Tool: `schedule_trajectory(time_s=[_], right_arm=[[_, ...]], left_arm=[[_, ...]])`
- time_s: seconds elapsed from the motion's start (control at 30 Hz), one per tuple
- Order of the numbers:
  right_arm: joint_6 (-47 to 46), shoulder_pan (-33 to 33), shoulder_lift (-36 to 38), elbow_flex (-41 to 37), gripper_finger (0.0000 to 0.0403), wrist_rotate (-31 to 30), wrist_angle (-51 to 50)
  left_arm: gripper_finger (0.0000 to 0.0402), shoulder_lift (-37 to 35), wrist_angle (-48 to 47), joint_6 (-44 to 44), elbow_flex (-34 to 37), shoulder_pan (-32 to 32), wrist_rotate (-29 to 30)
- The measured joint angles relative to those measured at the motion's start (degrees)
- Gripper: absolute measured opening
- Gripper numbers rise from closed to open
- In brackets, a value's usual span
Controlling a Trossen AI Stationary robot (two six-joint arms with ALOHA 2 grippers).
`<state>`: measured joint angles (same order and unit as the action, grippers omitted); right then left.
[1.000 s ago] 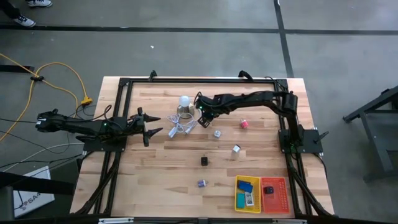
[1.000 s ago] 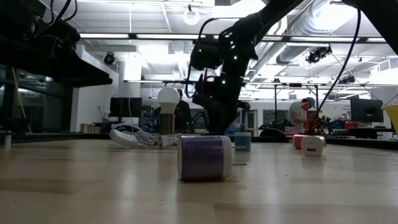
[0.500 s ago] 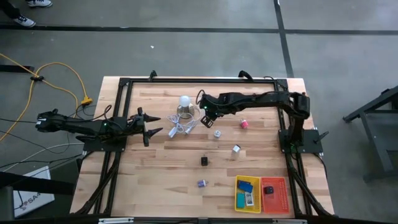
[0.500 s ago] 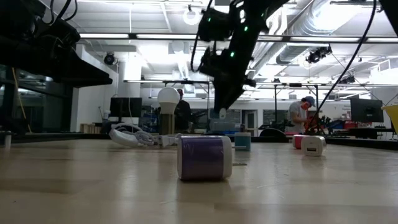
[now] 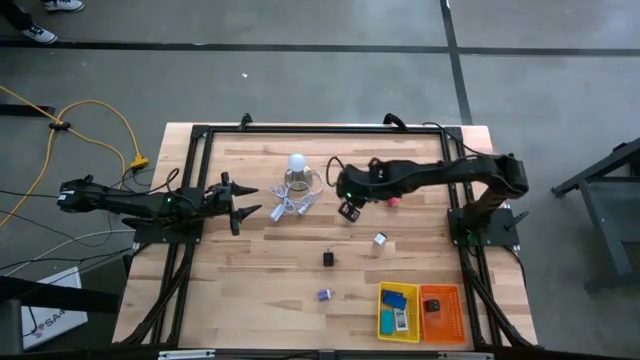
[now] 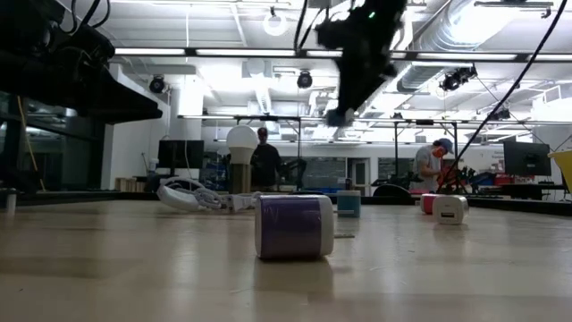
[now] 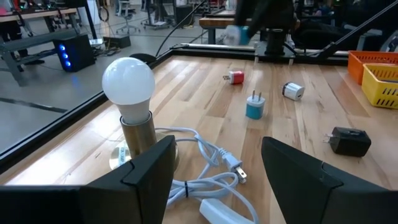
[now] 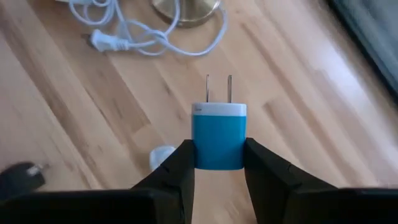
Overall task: Pick & Place Office items
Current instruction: Put the top blue charger adapter into the orange basket
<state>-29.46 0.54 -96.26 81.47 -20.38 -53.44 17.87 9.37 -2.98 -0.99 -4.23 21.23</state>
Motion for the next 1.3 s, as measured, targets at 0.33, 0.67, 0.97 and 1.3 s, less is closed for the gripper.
schedule_trajectory(time_s=[0.33, 0.67, 0.97, 1.3], right_arm=[[-14.28, -11.32, 3.05, 0.02, 0.0104, -4.19, -10.67], [-35.92, -25.21, 4.75, 0.0, 0.0104, -6.54, -19.05], [-51.67, -36.52, 4.01, 0.0, 0.0105, -6.45, -21.22], [-64.59, -46.12, 1.71, 0.0, 0.0105, -4.35, -21.78]], left_arm=[[0.023, 0.02, 0.21, 0.0, 0.0, -0.02, -0.01], [0.023, 0.02, 0.35, 0.0, 0.0, -0.02, -0.02], [0.023, 0.0, 0.4, 0.0, 0.0, 0.0, 0.0], [0.023, 0.0, 0.39, 0.0, 0.0, -0.02, -0.02]])
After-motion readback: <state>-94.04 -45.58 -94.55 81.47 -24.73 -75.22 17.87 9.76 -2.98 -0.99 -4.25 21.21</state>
